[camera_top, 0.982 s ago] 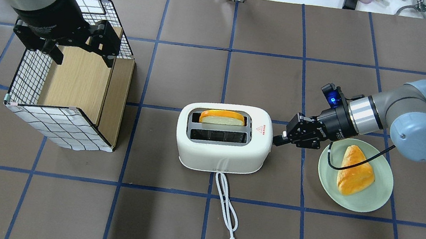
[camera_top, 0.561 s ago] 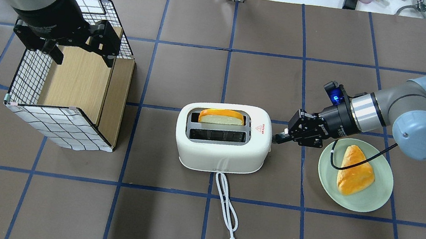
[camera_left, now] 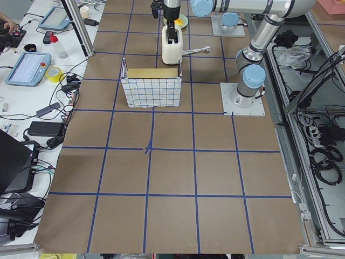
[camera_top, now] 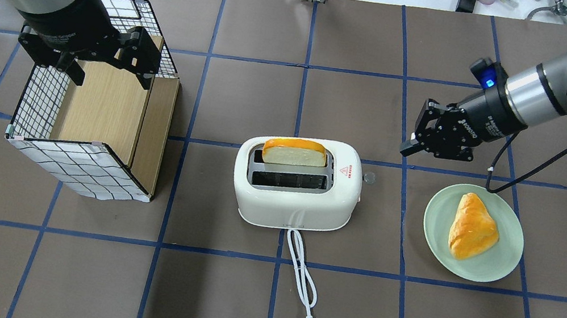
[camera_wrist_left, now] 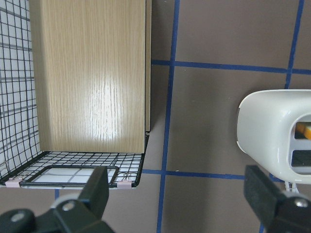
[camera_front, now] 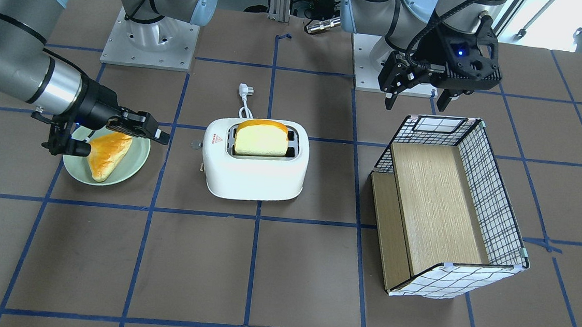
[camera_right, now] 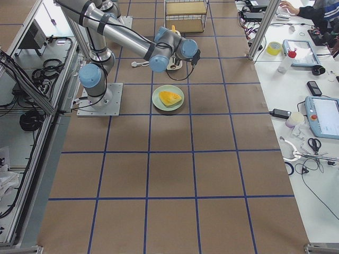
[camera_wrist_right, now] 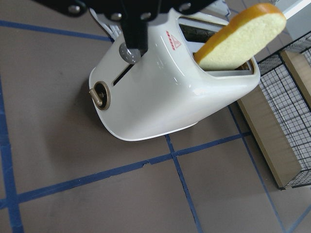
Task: Press toaster with right arm
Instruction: 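Lift the right gripper up and away from the toaster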
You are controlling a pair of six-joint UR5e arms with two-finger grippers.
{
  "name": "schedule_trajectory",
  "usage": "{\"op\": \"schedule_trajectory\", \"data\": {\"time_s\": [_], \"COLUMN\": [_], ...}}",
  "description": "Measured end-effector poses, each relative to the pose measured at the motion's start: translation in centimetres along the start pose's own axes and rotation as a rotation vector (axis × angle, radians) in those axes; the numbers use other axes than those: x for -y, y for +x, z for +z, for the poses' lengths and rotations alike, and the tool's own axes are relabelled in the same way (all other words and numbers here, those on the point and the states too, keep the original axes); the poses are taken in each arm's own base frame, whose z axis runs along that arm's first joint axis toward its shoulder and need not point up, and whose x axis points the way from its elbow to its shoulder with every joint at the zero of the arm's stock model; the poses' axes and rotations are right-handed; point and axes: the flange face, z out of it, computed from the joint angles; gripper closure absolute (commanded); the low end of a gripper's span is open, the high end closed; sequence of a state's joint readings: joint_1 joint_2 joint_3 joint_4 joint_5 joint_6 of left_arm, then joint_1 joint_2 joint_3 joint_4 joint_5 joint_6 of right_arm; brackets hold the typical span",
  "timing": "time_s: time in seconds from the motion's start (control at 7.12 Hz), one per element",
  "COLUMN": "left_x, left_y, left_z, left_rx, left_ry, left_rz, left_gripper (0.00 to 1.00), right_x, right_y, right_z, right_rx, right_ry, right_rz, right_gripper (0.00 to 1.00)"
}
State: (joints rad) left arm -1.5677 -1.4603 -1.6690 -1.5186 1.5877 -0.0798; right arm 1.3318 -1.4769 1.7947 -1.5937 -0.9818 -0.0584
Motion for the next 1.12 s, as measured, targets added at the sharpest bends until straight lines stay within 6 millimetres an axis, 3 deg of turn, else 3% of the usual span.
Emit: {"op": "schedule_trajectory", "data": {"time_s": [0.14,0.28,0.56,0.84,1.12], "left_x": [0.0,0.0,0.0,0.0,0.0], "left_y": [0.0,0.0,0.0,0.0,0.0], "left_z": [0.0,0.0,0.0,0.0,0.0], "left_rx": [0.0,0.0,0.0,0.0,0.0], "left_ry": [0.0,0.0,0.0,0.0,0.0], "left_rz": [0.0,0.0,0.0,0.0,0.0], "left_gripper": [0.0,0.0,0.0,0.0,0.0], "right_x": [-0.2,-0.8,-2.3,-3.2,-3.2], "right_y": [-2.5,-4.9,-8.2,-10.0,-11.0], "right_z": [-4.0,-7.8,-13.1,-14.1,-14.1], "right_rx": [-0.11,-0.242,-0.498,-0.611,-0.624], "right_ry": [0.035,0.071,0.147,0.203,0.251], "right_rz": [-0.016,-0.044,-0.099,-0.089,-0.09], "right_gripper": [0.41,0.23,0.1,0.0,0.0]}}
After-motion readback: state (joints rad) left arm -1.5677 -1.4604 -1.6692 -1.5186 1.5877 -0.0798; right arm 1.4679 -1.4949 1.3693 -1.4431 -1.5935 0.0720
